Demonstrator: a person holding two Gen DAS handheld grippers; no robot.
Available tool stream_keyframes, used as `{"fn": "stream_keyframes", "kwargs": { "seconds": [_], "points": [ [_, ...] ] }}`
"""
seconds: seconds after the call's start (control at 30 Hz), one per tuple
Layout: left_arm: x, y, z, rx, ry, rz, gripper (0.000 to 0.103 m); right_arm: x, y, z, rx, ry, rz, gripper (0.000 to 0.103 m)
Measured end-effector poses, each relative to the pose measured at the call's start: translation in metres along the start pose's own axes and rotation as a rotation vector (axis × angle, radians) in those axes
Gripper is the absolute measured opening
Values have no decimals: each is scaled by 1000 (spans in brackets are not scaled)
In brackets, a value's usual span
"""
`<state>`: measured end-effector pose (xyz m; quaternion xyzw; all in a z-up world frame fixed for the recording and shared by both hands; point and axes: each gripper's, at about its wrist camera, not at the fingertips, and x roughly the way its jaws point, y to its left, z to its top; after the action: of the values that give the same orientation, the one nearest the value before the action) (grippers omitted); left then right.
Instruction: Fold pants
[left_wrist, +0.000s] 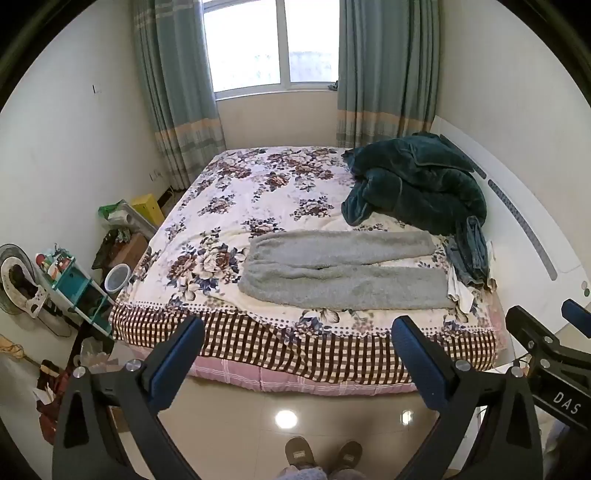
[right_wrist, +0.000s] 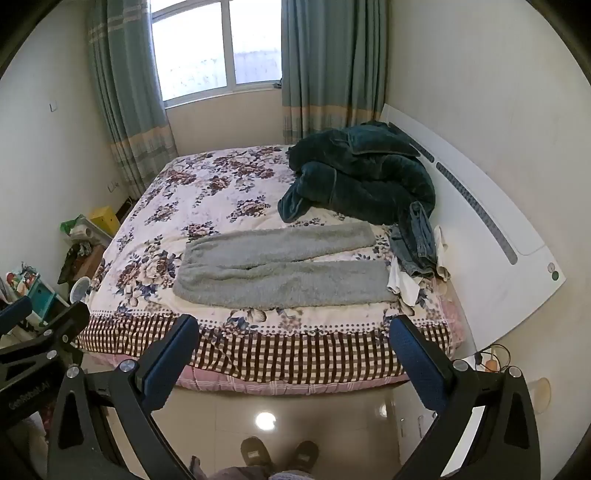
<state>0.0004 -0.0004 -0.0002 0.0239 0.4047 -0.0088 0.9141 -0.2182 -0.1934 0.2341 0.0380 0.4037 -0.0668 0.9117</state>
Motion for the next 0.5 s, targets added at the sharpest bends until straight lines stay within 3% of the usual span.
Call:
{"fn": "stream_keyframes", "kwargs": {
  "seconds": [0.5],
  "points": [
    [0,0,0,-6,1,-11,103,-1,0,0,0,-3,-4,103]
  ]
}}
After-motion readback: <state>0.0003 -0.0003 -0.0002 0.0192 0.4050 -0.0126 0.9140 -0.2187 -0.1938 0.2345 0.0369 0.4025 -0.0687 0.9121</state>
